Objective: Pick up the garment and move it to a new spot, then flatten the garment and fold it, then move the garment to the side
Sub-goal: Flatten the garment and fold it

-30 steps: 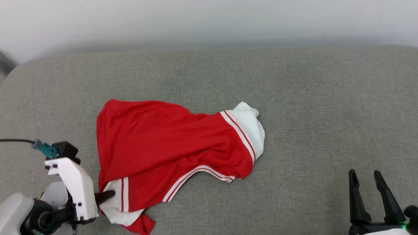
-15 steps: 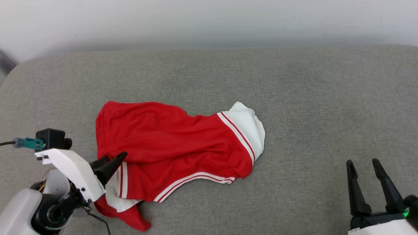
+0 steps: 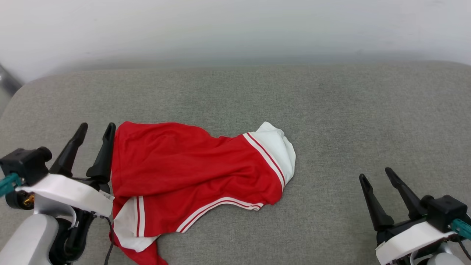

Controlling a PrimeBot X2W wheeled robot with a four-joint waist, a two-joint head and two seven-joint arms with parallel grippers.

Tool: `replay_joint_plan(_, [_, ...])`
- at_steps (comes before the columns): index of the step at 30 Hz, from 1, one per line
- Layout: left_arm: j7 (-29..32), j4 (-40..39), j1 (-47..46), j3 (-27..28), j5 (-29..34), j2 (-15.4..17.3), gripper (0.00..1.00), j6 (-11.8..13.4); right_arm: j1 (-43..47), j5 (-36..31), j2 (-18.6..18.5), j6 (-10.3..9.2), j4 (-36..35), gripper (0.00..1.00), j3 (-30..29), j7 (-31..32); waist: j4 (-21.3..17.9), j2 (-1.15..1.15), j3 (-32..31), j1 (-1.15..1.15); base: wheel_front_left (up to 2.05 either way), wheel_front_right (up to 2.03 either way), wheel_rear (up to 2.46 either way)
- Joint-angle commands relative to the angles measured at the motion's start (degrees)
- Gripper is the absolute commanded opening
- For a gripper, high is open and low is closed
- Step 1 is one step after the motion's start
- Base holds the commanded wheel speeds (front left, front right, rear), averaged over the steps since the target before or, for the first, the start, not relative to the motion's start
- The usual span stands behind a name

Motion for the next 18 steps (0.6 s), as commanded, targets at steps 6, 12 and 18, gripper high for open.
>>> replay_joint_plan(6, [-5.56,-2.82,2.37,-0.88,10.90,-1.39,1.00,2.71,-6.28,7.13,-4.14,-0.04,9.56,1.00,9.62,-0.11,1.89,0.00,-0.88,0.00,0.00,0.00,0.00])
replay_joint_plan(12, [-5.91,-8.46,5.80,1.61,19.11,-6.80,1.00,3.19,-15.12,15.67,-7.80,-0.03,17.65,1.00,21.96,1.36,4.27,0.00,-1.33,0.00,0.00,0.00,0.00])
replay_joint_plan(18, [-5.92,-12.49,8.60,6.48,24.72,-12.69,1.00,1.22,-22.64,23.42,-10.09,-0.04,20.57,1.00,30.57,7.88,6.35,0.00,-1.26,0.00,0.00,0.00,0.00])
